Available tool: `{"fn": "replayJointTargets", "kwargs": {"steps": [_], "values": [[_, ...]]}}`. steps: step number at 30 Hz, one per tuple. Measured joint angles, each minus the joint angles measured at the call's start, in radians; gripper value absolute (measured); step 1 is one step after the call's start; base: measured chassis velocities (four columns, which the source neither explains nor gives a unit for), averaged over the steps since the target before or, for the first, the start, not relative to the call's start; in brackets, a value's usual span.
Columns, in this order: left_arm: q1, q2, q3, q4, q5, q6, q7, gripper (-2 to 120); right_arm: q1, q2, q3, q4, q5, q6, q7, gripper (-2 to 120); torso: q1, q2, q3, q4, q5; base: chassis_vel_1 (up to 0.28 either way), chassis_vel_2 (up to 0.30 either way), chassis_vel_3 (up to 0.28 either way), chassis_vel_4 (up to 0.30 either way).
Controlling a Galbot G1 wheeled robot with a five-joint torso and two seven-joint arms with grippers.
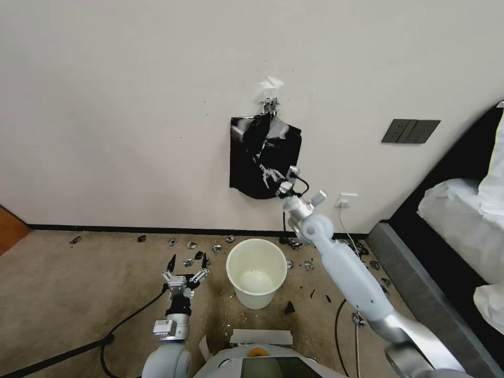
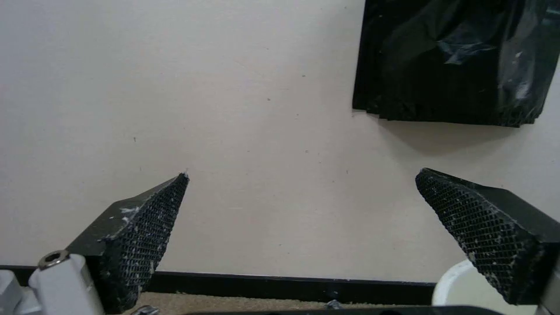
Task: Place a trash bag onto the trash bin.
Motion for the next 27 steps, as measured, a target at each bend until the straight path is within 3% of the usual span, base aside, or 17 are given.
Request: {"fn": "replayJointTargets", "kwargs": {"steps": [9, 27], "values": [[0.004, 0.013, 0.018, -0.018, -0.001, 0.000, -0.001, 100, -0.146, -0.042, 0.009, 0.112, -0.062, 0.006, -0.001, 0, 0.000, 0.000, 0.000, 0.0002, -0.0001, 0.000, 0.000, 0.000, 0.000], [0.015, 0.027, 0.033, -0.052, -0.003, -0.002, 0.000, 100, -0.272, -0.077, 0.028, 0.194, -0.130, 0.014, 0.002, 0, 0.000, 0.000, 0.000, 0.0003, -0.0001, 0.000, 0.000, 0.000, 0.000]]}}
